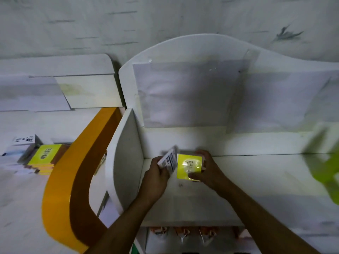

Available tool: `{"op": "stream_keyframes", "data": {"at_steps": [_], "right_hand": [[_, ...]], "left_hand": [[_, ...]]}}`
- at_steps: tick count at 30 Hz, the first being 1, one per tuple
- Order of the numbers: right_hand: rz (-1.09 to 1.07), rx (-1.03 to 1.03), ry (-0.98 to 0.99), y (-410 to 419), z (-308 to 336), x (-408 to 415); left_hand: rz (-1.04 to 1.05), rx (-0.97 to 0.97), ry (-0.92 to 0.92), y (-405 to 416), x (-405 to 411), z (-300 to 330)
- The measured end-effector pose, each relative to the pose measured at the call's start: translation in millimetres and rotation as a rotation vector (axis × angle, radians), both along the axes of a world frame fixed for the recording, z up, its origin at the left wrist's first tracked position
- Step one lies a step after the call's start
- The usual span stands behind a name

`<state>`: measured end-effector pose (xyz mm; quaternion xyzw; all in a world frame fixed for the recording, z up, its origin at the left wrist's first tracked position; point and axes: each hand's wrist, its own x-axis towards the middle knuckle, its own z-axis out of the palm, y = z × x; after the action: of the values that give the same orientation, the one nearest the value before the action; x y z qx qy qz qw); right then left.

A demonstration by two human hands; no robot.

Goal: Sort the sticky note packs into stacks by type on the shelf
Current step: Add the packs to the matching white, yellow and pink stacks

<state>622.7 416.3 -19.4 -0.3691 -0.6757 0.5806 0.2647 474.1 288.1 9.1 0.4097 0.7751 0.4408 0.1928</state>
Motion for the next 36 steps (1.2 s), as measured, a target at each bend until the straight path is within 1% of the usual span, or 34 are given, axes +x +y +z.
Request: {"op": "stream_keyframes", "data": {"at_steps": [3, 5, 6, 9, 11, 15, 19, 22, 24, 28, 31, 33, 36], "right_hand": [[-0.011, -0.097, 0.139, -2.1, 26.2, 13.1], [-0.053, -0.091, 0.188, -4.8, 46.2, 20.7], [-0.067, -0.094, 0.226, -7.4, 58.0, 23.7], [-0.065, -0.086, 0.358, -21.5, 100.3, 30.8], [-0.044, -0.063, 0.422, -33.2, 128.5, 30.6], [0.052, 0.0, 0.502, -57.6, 177.1, 15.0], [0.196, -0.016, 0.523, -85.8, 205.0, -18.9], [0.247, 0.013, 0.503, -110.9, 211.8, -49.6], [0.249, -0.006, 0.506, -126.9, 212.8, -70.2], [0.28, -0.052, 0.487, -162.7, 214.6, -116.2], [0.298, -0.109, 0.476, -196.9, 215.1, -158.4], [0.286, -0.103, 0.455, -223.3, 212.9, -188.6], [0.267, -0.112, 0.441, -261.2, 202.6, -232.0]], "left_hand": [[0.006, 0.087, -0.246, -2.1, 9.9, 27.0], [0.019, 0.144, -0.325, -1.9, 13.8, 46.4], [0.017, 0.182, -0.329, -3.5, 17.4, 59.7], [-0.019, 0.239, -0.254, -14.2, 23.4, 100.8], [-0.066, 0.285, -0.255, -26.6, 23.2, 127.9], [-0.121, 0.335, -0.279, -54.9, 13.1, 168.4], [-0.068, 0.416, -0.29, -89.6, -5.5, 194.6], [-0.001, 0.449, -0.333, -119.0, -30.5, 200.3], [0.046, 0.472, -0.369, -138.8, -53.0, 198.0], [0.108, 0.481, -0.486, -176.7, -106.1, 184.7], [0.168, 0.53, -0.559, -207.9, -151.6, 172.2], [0.224, 0.559, -0.596, -230.4, -182.4, 162.4], [0.203, 0.516, -0.664, -263.1, -224.1, 145.3]]}}
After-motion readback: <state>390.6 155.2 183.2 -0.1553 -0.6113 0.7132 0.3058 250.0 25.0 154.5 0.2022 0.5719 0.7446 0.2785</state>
